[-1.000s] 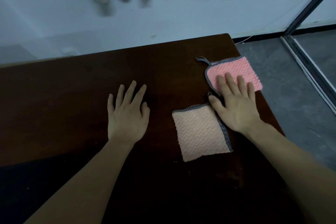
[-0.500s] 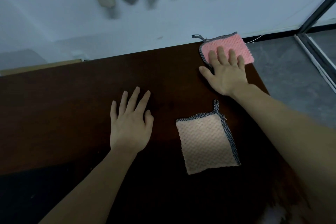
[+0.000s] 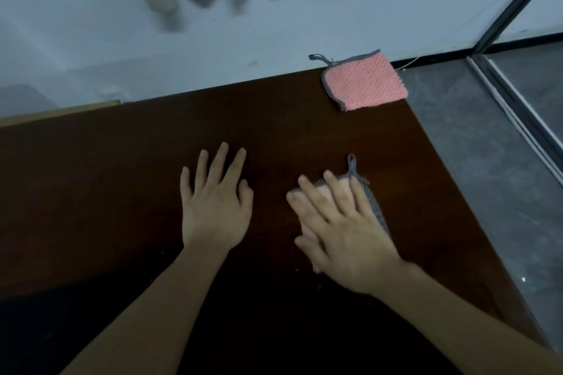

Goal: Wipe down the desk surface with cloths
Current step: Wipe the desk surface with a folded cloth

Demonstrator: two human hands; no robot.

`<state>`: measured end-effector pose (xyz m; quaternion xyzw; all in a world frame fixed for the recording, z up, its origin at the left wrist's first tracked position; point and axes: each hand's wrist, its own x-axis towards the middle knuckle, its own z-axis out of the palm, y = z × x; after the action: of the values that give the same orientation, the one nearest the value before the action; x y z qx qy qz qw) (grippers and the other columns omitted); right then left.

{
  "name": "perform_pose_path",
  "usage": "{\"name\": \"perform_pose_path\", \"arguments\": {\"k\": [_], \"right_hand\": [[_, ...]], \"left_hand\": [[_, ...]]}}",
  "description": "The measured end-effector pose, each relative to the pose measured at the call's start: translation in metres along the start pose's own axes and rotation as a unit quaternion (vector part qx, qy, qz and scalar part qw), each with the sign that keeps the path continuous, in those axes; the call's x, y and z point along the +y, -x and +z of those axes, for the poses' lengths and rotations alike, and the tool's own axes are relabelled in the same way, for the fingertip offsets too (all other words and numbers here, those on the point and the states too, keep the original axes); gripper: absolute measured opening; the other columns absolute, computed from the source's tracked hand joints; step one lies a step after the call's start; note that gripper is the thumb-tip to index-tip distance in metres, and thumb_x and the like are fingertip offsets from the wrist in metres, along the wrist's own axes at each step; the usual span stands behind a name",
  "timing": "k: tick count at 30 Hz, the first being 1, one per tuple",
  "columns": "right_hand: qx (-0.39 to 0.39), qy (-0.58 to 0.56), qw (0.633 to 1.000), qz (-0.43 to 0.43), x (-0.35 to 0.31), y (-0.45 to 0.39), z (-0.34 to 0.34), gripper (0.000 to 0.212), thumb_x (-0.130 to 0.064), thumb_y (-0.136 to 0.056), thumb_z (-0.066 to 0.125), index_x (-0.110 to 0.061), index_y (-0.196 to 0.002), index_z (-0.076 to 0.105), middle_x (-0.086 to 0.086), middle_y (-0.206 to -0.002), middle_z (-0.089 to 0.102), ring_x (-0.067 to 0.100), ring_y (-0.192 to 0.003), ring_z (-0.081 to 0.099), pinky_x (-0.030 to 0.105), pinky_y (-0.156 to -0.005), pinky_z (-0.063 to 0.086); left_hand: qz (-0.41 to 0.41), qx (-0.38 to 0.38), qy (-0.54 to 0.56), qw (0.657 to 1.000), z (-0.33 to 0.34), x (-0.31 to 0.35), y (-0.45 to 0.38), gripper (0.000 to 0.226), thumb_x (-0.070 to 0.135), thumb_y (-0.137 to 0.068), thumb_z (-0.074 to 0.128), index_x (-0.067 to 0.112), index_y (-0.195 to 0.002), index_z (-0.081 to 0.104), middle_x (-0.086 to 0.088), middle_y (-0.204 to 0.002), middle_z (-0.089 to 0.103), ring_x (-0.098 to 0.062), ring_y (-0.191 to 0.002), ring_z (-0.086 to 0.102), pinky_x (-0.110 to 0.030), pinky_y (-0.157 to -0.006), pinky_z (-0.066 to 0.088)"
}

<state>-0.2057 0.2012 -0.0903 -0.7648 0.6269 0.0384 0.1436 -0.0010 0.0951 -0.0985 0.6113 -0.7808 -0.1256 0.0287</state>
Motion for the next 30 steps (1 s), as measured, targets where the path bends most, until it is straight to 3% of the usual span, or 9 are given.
{"name": "perform_pose_path", "arguments": {"k": [4,10,18,22,27,30], "right_hand": [[0.008,0.007,0.999,0.054,0.031,-0.053,-0.013,0.072,-0.065,-0.088,-0.012,-0.041,-0.156,-0.02,-0.009,-0.167,-0.023,0.029,-0.152,-0.026,0.054,-0.121,-0.017],[0.005,0.02,0.996,0.091,0.047,-0.101,-0.024,0.064,-0.056,-0.104,0.009,-0.037,-0.16,-0.015,-0.006,-0.169,-0.018,0.031,-0.154,-0.022,0.057,-0.121,-0.014],[-0.036,0.024,0.999,0.0,0.016,-0.005,-0.005,0.064,-0.066,-0.095,-0.014,-0.043,-0.153,-0.026,-0.013,-0.164,-0.03,0.025,-0.15,-0.034,0.062,-0.116,-0.023],[-0.031,0.027,0.999,0.032,0.052,-0.025,-0.012,0.069,-0.072,-0.081,-0.029,-0.05,-0.147,-0.032,-0.018,-0.162,-0.031,0.022,-0.15,-0.032,0.06,-0.118,-0.02],[-0.015,0.022,0.995,0.1,0.095,-0.078,-0.029,0.059,-0.06,-0.101,-0.001,-0.046,-0.155,-0.02,-0.014,-0.166,-0.025,0.024,-0.152,-0.027,0.06,-0.119,-0.018],[-0.023,0.019,0.995,0.096,0.089,-0.065,-0.026,0.064,-0.063,-0.095,-0.013,-0.043,-0.154,-0.025,-0.012,-0.165,-0.028,0.026,-0.152,-0.029,0.061,-0.119,-0.018]], "left_hand": [[0.005,-0.006,0.002,1.0,0.001,-0.003,-0.001,0.058,0.045,-0.104,0.023,0.041,-0.16,0.008,0.009,-0.17,-0.002,-0.019,-0.156,-0.009,-0.049,-0.126,-0.005],[0.009,0.004,-0.004,1.0,0.004,-0.005,-0.001,0.059,0.044,-0.104,0.023,0.04,-0.161,0.009,0.008,-0.17,0.0,-0.02,-0.156,-0.008,-0.049,-0.126,-0.004],[0.005,-0.004,0.005,1.0,0.001,-0.002,-0.001,0.059,0.045,-0.104,0.022,0.04,-0.161,0.009,0.008,-0.17,-0.001,-0.019,-0.156,-0.009,-0.05,-0.126,-0.004],[0.007,-0.001,0.004,1.0,0.002,-0.003,-0.001,0.059,0.045,-0.103,0.022,0.04,-0.161,0.01,0.008,-0.17,0.001,-0.019,-0.156,-0.008,-0.05,-0.126,-0.004],[0.005,0.003,0.002,1.0,0.003,-0.004,-0.002,0.059,0.045,-0.103,0.023,0.04,-0.16,0.012,0.009,-0.17,0.002,-0.019,-0.156,-0.007,-0.049,-0.126,-0.003],[0.003,0.004,0.003,1.0,0.003,-0.003,-0.001,0.059,0.045,-0.103,0.023,0.04,-0.16,0.013,0.009,-0.17,0.003,-0.018,-0.156,-0.006,-0.049,-0.126,-0.003]]}}
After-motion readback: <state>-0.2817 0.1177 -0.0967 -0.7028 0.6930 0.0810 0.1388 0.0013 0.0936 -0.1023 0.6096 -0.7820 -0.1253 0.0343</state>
